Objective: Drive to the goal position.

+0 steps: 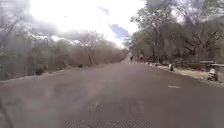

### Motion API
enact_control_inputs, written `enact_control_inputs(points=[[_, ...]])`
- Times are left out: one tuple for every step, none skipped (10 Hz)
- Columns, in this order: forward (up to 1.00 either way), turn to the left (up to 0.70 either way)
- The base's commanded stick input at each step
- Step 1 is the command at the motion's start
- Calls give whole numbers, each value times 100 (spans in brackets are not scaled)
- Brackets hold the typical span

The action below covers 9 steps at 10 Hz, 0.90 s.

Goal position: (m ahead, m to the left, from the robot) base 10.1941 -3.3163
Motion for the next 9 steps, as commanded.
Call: enact_control_inputs(points=[[70,0],[70,0],[70,0],[70,0],[70,0],[70,0],[70,0],[70,0],[70,0]])
